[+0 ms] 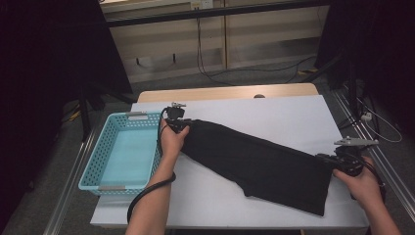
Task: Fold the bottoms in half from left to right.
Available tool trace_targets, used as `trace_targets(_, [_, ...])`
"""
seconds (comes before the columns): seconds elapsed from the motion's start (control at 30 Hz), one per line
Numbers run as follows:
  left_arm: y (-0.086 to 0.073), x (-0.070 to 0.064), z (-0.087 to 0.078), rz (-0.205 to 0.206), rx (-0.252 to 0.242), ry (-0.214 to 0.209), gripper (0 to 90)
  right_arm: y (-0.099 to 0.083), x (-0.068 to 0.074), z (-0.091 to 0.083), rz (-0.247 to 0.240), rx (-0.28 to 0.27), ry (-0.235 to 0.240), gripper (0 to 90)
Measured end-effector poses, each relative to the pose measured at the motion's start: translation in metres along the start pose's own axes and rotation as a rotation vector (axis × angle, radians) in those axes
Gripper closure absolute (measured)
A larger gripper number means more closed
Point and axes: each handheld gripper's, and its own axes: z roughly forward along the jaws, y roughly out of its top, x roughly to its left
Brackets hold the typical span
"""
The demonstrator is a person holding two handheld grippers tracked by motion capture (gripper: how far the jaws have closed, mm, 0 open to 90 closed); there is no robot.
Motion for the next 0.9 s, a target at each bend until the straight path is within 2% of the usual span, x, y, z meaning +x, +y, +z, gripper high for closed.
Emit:
trace_targets(0.03, [0.0,0.001,0.0,-0.01,0.01,-0.003,51.7,0.001,0.003,0.001,-0.012,-0.002,-0.011,67.6])
trace_targets(0.07, [0.0,0.003,-0.002,-0.018,0.009,-0.003,44.1,0.003,0.007,0.002,-0.014,-0.007,-0.019,63.2])
trace_targets(0.13, [0.001,0.005,-0.006,-0.024,-0.006,0.014,36.3,0.005,0.013,0.003,-0.016,-0.022,-0.024,50.9])
trace_targets(0.23, [-0.002,0.007,-0.01,-0.023,0.034,-0.002,25.2,0.007,0.022,0.005,-0.012,-0.029,-0.024,39.0])
trace_targets(0.3, [-0.005,0.008,-0.011,-0.01,0.05,0.0,23.0,0.007,0.029,0.005,-0.017,-0.034,-0.012,33.4])
trace_targets(0.37, [-0.007,0.009,-0.013,-0.015,0.063,-0.008,20.3,0.007,0.036,0.006,-0.026,-0.036,0.01,31.3])
trace_targets(0.57, [-0.012,0.007,-0.015,0.012,0.091,-0.027,16.7,0.011,0.055,0.007,-0.037,-0.058,0.079,24.0])
trace_targets(0.7, [-0.013,0.005,-0.013,0.031,0.112,-0.027,15.1,0.012,0.067,0.009,-0.052,-0.061,0.119,22.4])
trace_targets(0.9, [-0.016,0.003,-0.007,0.04,0.126,-0.015,13.9,0.011,0.076,0.012,-0.089,-0.054,0.142,21.3])
